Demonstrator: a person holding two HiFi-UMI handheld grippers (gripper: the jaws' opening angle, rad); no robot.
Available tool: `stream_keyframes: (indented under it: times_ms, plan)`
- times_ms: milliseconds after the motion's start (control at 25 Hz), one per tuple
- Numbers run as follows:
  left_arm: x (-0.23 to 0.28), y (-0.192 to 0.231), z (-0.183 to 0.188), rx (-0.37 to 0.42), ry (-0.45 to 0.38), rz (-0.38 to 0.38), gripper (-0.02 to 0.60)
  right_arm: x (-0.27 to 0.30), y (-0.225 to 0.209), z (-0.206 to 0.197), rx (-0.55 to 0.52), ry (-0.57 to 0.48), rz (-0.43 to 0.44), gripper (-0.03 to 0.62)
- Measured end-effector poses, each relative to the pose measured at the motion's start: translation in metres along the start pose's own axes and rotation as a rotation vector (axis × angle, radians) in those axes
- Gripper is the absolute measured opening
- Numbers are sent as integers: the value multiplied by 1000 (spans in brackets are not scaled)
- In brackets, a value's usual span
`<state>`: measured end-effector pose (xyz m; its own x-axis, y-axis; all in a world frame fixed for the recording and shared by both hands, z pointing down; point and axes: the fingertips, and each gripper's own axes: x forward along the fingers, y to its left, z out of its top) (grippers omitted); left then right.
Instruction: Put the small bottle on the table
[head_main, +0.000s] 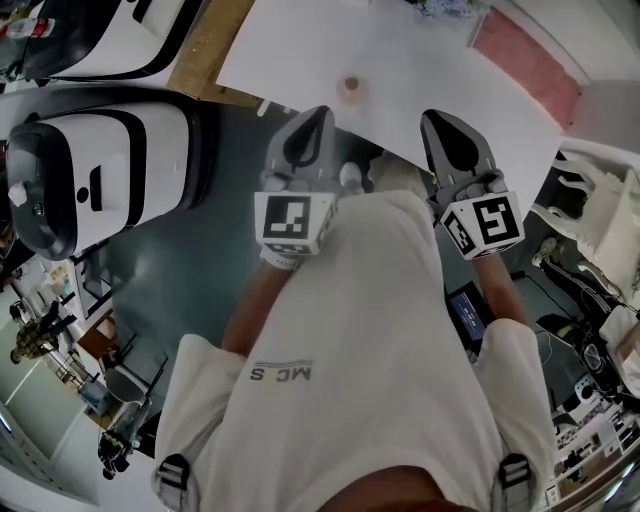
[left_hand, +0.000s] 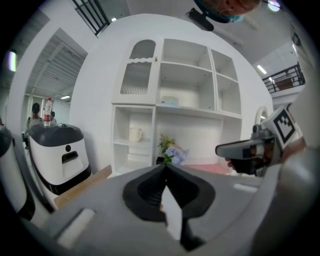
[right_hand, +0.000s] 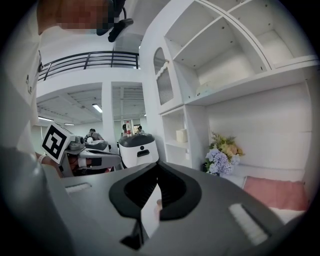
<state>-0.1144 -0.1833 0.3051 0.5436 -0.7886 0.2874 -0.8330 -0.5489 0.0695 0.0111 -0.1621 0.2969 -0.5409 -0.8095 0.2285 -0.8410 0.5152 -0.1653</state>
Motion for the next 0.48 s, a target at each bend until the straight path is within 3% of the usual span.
stream_keyframes:
  times_ms: [480]
  plan:
    - [1, 0, 1, -3, 0, -10, 0, 2, 2, 0, 15, -14, -1, -3]
